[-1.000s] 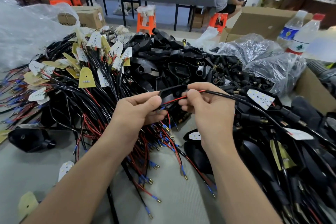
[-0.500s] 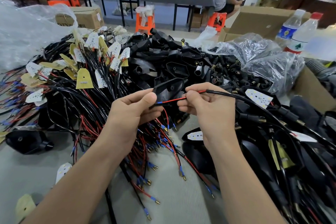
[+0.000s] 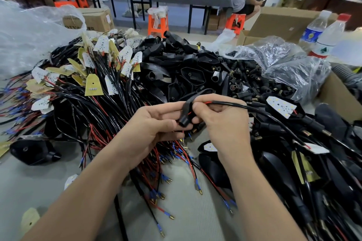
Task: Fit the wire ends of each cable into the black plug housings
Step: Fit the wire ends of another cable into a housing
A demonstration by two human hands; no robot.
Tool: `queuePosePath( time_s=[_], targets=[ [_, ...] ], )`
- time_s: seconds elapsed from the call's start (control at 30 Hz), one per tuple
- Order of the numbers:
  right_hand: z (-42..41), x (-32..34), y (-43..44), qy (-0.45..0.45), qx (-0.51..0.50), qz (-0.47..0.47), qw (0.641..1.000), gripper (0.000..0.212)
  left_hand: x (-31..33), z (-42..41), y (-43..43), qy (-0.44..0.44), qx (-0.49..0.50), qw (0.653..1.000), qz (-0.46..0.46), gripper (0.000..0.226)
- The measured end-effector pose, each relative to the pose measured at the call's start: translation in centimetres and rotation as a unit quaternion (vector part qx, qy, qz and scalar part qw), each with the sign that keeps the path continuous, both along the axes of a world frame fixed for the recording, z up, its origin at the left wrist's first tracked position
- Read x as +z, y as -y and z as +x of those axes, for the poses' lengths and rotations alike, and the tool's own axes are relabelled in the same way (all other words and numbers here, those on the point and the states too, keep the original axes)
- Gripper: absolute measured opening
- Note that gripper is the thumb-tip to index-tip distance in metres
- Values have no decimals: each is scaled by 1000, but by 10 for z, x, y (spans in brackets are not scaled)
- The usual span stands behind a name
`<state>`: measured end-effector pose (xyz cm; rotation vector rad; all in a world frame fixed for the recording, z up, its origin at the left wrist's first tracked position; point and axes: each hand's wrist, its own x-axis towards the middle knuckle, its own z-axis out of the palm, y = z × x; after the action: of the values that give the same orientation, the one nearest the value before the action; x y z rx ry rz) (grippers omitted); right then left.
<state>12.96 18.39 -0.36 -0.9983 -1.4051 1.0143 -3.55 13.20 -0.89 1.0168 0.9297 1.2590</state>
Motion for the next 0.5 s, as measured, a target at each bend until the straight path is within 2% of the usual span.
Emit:
queuePosePath(
  time_s=[0.17, 0.2, 0.23, 0.3, 0.33, 0.37, 0.43, 0.5],
  targets=[
    [-1, -3, 1, -35, -42, 14, 998, 18, 1, -1, -3, -16, 120, 993, -17, 31],
    [0, -3, 1, -45, -63, 19, 997, 23, 0, -4, -5, -19, 142, 990, -20, 36],
    [1, -4, -1, -34, -89, 22, 995, 31, 0, -7, -6, -16, 156, 987, -25, 42],
    [4, -6, -3, 62, -140, 7, 988, 47, 1, -8, -7, 8, 166, 986, -30, 49],
    [3, -6, -2, 101, -126, -17, 987, 51, 0, -8, -7, 22, 163, 986, -35, 50],
    [1, -6, -2, 104, -78, -47, 990, 51, 1, -8, -7, 34, 158, 986, -41, 51],
    [-3, -5, -3, 2, 55, -99, 994, 35, 0, -6, -8, 43, 155, 986, -49, 53],
    [-3, -2, -1, -97, 129, -118, 980, 24, -2, -5, -10, 10, 203, 979, -34, 55]
  ],
)
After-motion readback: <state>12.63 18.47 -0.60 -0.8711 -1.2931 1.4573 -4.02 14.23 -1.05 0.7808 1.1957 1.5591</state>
